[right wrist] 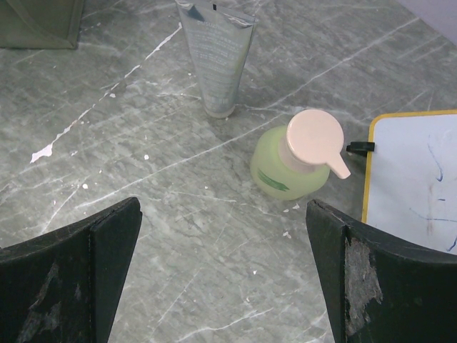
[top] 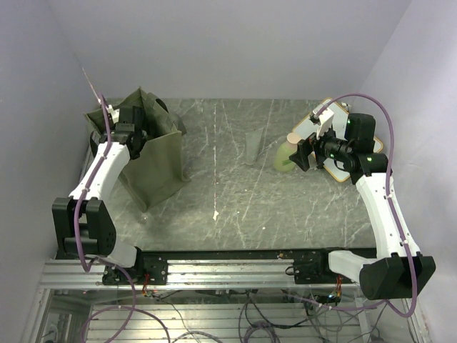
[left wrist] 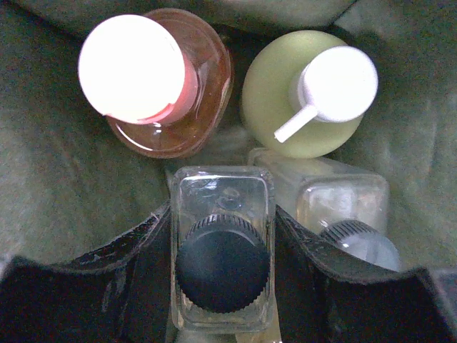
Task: Place the personal care products into the canvas bag
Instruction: Place the care product in the canvas bag, then move the care product at the center of the board.
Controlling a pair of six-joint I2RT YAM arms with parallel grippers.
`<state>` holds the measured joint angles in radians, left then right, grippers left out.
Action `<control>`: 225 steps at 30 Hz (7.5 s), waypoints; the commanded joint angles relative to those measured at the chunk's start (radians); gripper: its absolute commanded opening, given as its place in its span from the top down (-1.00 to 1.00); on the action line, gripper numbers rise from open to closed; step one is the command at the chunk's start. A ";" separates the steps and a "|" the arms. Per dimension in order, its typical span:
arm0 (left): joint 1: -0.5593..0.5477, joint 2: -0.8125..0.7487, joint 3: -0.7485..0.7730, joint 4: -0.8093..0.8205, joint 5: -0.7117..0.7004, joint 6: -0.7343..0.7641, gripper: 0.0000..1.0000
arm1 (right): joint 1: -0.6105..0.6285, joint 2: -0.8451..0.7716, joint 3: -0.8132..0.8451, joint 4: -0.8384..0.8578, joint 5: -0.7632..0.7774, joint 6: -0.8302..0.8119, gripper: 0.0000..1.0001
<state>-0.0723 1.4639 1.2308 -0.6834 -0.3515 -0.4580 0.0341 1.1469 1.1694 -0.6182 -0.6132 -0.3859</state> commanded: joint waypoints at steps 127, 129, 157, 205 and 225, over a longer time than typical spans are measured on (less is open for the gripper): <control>-0.042 -0.311 0.355 -0.205 0.872 0.756 -0.86 | 0.040 0.448 0.294 -0.147 0.134 -0.360 -0.99; -0.050 -0.310 0.349 -0.213 0.876 0.762 -0.86 | 0.039 0.474 0.311 -0.169 0.117 -0.377 -0.98; -0.328 -0.146 0.281 -0.185 0.474 0.837 -0.69 | 0.049 0.568 0.336 -0.167 0.062 -0.328 0.14; -0.474 -0.094 0.368 -0.099 0.459 0.779 0.69 | 0.172 0.380 0.364 -0.160 0.045 -0.147 1.00; -0.415 -0.252 0.303 -0.108 0.413 0.745 -0.50 | 0.649 0.468 0.376 -0.057 -0.005 -0.155 1.00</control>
<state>-0.5289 1.2682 1.5558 -0.8188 0.0380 0.3233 0.6407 1.6024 1.5368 -0.8112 -0.5591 -0.5545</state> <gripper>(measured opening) 0.724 0.497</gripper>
